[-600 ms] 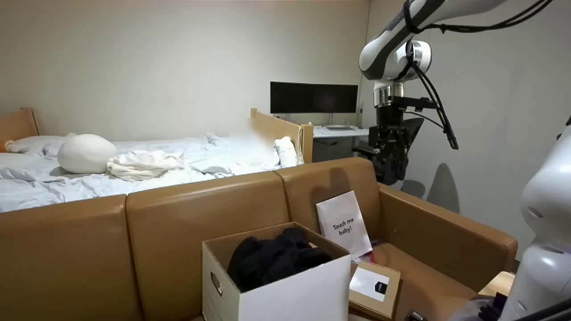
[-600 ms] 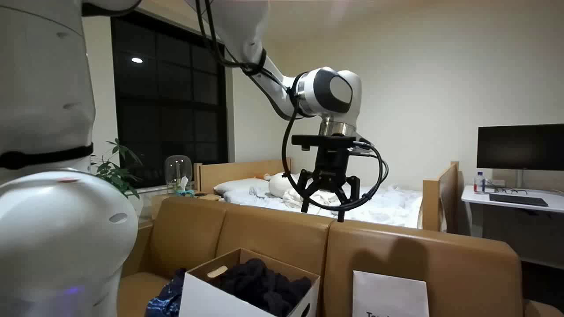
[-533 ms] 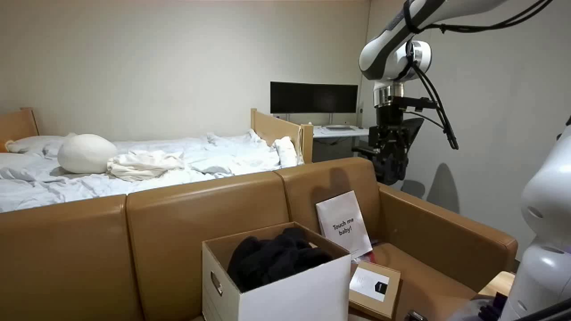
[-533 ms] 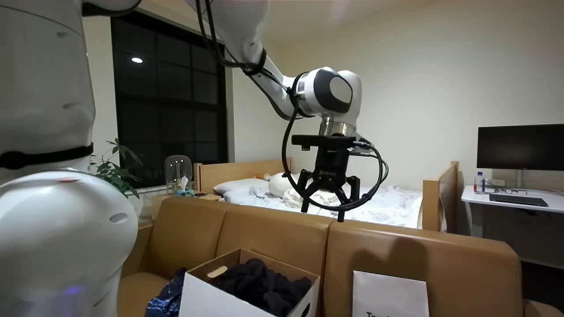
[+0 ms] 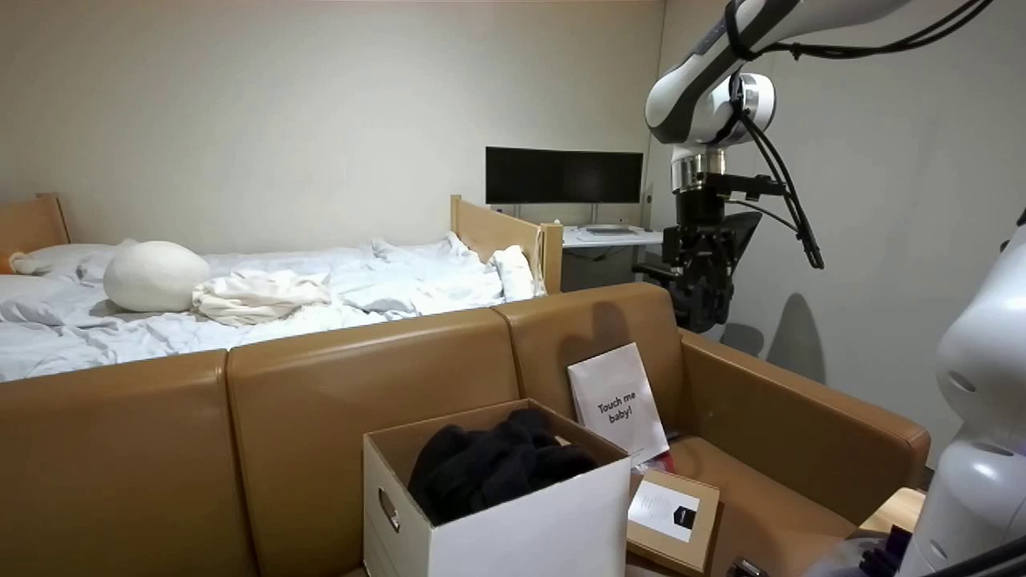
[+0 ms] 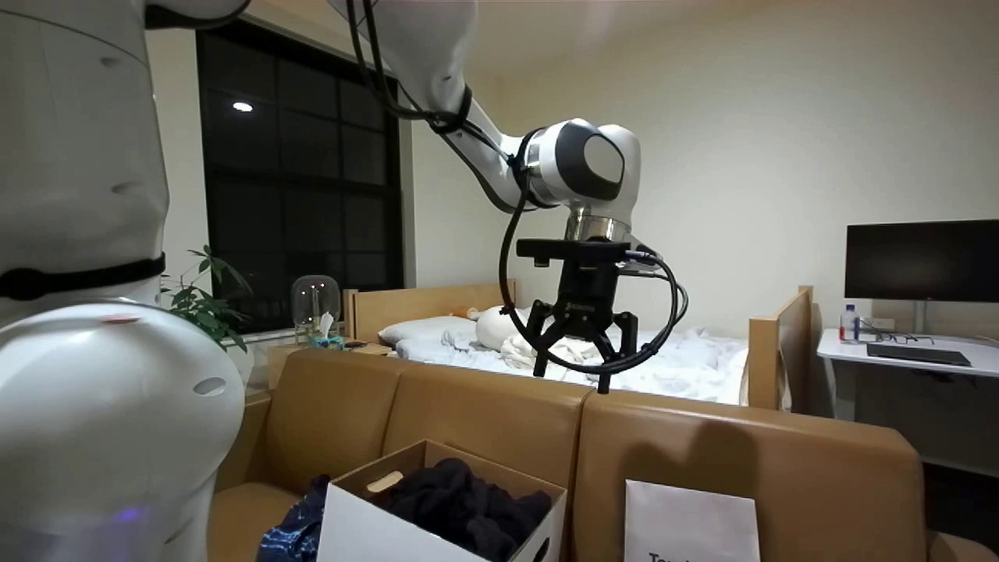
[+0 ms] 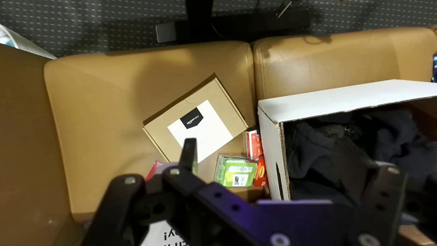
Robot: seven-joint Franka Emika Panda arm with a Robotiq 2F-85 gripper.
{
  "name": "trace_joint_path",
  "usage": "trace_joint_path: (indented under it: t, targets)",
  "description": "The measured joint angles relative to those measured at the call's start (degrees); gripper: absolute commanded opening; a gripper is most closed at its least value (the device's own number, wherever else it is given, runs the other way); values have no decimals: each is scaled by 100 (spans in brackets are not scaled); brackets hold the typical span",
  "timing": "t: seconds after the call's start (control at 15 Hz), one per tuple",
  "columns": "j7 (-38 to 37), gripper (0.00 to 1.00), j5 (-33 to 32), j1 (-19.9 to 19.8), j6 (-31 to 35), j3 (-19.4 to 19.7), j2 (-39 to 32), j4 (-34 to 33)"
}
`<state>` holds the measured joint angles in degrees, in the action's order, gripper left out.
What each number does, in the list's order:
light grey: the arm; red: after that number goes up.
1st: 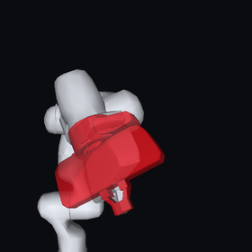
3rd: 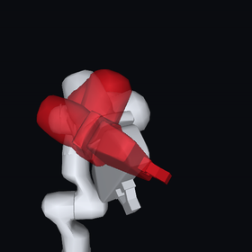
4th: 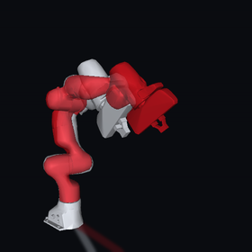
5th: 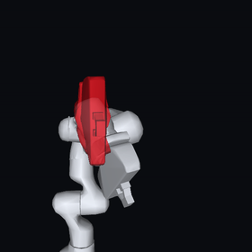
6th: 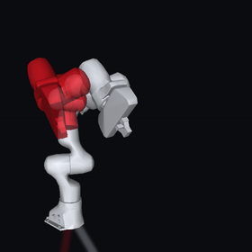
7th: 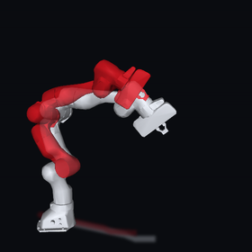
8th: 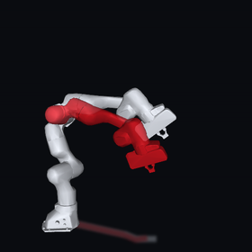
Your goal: Remove the black cloth from the box and put it on the couch
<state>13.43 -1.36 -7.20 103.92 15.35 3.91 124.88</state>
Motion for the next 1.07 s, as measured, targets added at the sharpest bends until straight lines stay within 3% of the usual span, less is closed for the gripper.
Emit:
trace_joint_path:
  t: [0.73,1.07]
  targets:
    - [0,100,0,-15,14,-35,0,0]
    - [-273,100,0,157,786,-565,-60,13]
